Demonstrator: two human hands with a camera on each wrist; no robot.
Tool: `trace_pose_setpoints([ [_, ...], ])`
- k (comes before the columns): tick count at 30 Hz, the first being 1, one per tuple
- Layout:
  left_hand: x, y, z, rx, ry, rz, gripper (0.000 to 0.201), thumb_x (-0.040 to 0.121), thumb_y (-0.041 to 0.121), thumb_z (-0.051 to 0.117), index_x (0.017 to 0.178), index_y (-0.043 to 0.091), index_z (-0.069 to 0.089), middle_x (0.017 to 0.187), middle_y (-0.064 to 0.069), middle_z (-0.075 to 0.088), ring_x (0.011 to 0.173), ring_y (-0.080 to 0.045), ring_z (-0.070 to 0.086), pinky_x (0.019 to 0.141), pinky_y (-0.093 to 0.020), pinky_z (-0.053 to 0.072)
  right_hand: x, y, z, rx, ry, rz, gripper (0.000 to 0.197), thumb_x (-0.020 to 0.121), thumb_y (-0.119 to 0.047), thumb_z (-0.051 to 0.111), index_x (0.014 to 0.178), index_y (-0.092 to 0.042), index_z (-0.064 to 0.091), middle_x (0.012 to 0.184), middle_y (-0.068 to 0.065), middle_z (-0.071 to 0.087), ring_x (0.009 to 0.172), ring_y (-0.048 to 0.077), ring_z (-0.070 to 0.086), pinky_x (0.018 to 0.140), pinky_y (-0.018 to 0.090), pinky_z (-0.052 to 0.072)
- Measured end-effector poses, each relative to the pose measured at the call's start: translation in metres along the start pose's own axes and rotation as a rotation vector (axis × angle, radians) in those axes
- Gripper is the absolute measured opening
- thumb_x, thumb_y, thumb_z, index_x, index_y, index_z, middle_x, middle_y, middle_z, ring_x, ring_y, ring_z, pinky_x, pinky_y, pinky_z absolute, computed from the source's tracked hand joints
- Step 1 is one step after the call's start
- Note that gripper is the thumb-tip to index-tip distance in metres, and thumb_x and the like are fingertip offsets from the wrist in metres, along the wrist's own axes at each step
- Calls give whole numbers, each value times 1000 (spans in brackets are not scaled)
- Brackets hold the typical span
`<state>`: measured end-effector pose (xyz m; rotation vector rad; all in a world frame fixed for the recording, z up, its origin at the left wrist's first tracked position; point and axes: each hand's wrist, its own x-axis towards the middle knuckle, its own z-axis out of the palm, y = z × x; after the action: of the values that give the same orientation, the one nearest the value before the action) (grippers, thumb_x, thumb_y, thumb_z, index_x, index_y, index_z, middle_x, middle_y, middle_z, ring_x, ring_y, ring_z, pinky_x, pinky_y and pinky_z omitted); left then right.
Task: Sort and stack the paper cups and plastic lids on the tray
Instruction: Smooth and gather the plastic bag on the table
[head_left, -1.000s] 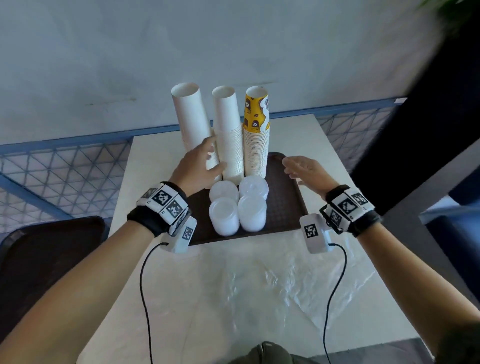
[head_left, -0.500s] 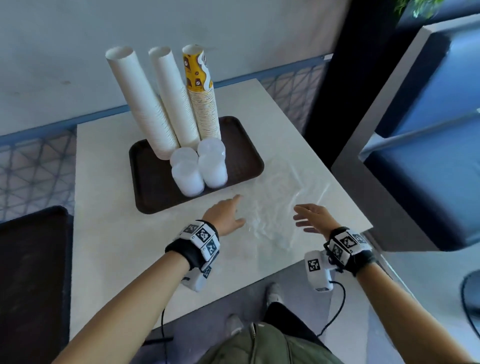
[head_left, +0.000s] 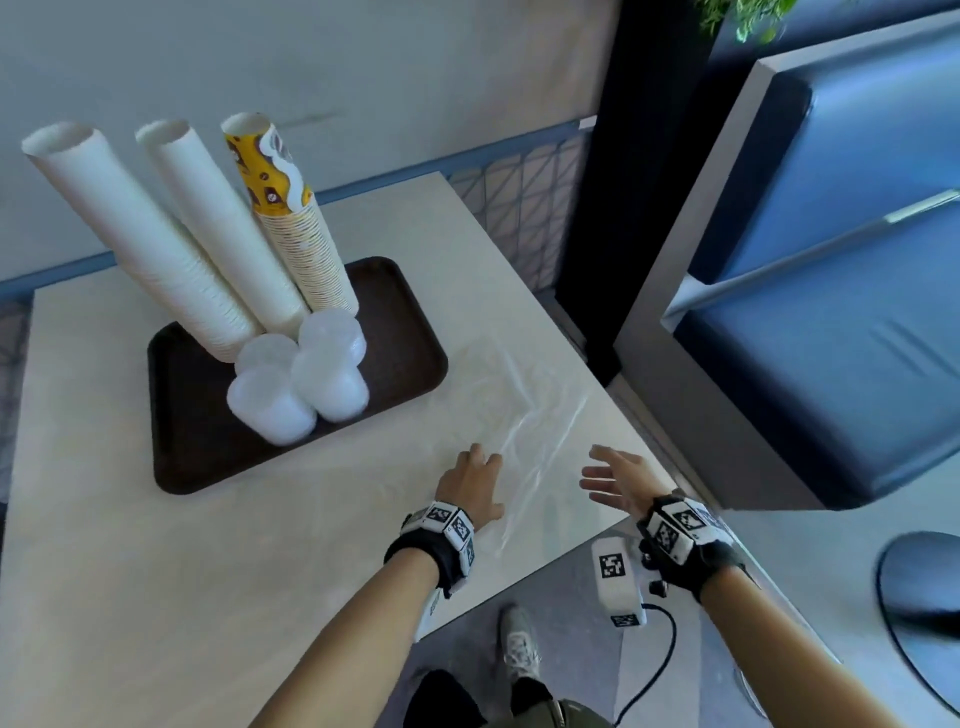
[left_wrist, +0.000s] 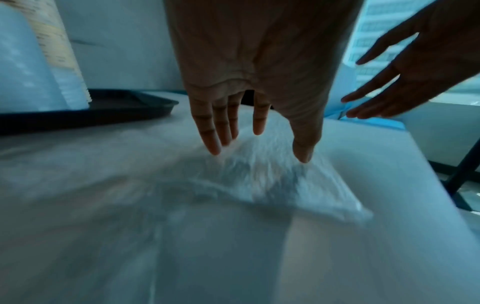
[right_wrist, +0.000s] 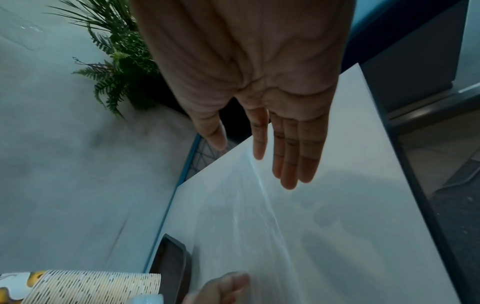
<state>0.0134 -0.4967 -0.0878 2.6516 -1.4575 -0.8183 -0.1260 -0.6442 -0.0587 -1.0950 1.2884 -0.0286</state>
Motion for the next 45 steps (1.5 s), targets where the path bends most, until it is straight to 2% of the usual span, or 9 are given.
trace_pose_setpoints([
  [9, 7, 11, 0, -609, 368, -49, 11, 88, 17, 57, 89, 6, 60, 101, -11, 58, 92, -25, 59, 80, -34, 47, 22, 2, 26, 32, -178, 144, 62, 87, -55, 48, 121, -4, 47, 98, 15, 63, 94, 32, 62, 80, 37, 51],
  [14, -6, 26, -6, -550, 240, 184, 11, 89, 18, 55, 94, 11, 63, 107, -4, 61, 101, -21, 57, 88, -33, 46, 25, -22, 47, 33, -233, 163, 61, 71, -74, 51, 102, -22, 48, 103, 9, 60, 90, 34, 63, 71, 42, 52],
  [17, -8, 27, -4, -453, 125, 193, 21, 93, 21, 49, 106, 13, 64, 125, -2, 58, 114, -19, 52, 97, -30, 41, 25, -32, 54, 84, -269, 127, 44, 85, -43, 58, 120, -20, 46, 116, 17, 60, 98, 38, 62, 73, 44, 52],
  [19, -9, 23, -3, -533, 115, 169, 24, 93, 23, 48, 104, 12, 66, 120, -3, 62, 109, -20, 56, 97, -33, 43, 28, -31, 53, 112, -241, 80, 46, 91, -4, 48, 135, -9, 35, 115, 23, 57, 93, 37, 60, 65, 41, 53],
  [21, -9, 15, -2, -621, 211, 115, 23, 91, 20, 49, 101, 11, 67, 112, -5, 65, 102, -20, 60, 93, -38, 46, 31, -26, 45, 118, -227, 48, 46, 93, 8, 34, 138, -4, 32, 121, 28, 56, 89, 37, 61, 66, 39, 54],
  [24, -4, -3, 0, -456, 331, -28, 31, 89, 14, 49, 118, 12, 57, 128, -5, 50, 117, -21, 49, 95, -36, 45, 36, -22, 25, 158, -202, 57, 37, 99, 0, 25, 134, -4, 39, 127, 27, 54, 90, 34, 61, 67, 39, 54],
  [30, 15, -24, 1, -48, 159, -165, 34, 90, 21, 50, 122, 12, 45, 132, -9, 38, 120, -27, 40, 86, -37, 46, 41, -16, -8, 148, -110, 87, 44, 100, -8, 13, 137, -6, 37, 96, 16, 61, 85, 32, 60, 68, 41, 46],
  [40, 30, -25, -38, -759, 525, -334, 12, 82, 13, 62, 87, 3, 59, 94, -10, 63, 82, -28, 63, 75, -31, 46, 32, -12, -15, 271, -89, 120, 47, 97, -2, 13, 139, -6, 35, 99, 20, 60, 90, 36, 59, 73, 46, 47],
  [45, 20, 11, -33, -840, 364, -131, 7, 82, 12, 63, 78, 13, 58, 87, -7, 62, 76, -24, 63, 70, -25, 48, 27, -15, 20, 299, -245, 98, 43, 98, -19, 27, 141, -13, 34, 119, 22, 55, 93, 37, 59, 76, 47, 48],
])
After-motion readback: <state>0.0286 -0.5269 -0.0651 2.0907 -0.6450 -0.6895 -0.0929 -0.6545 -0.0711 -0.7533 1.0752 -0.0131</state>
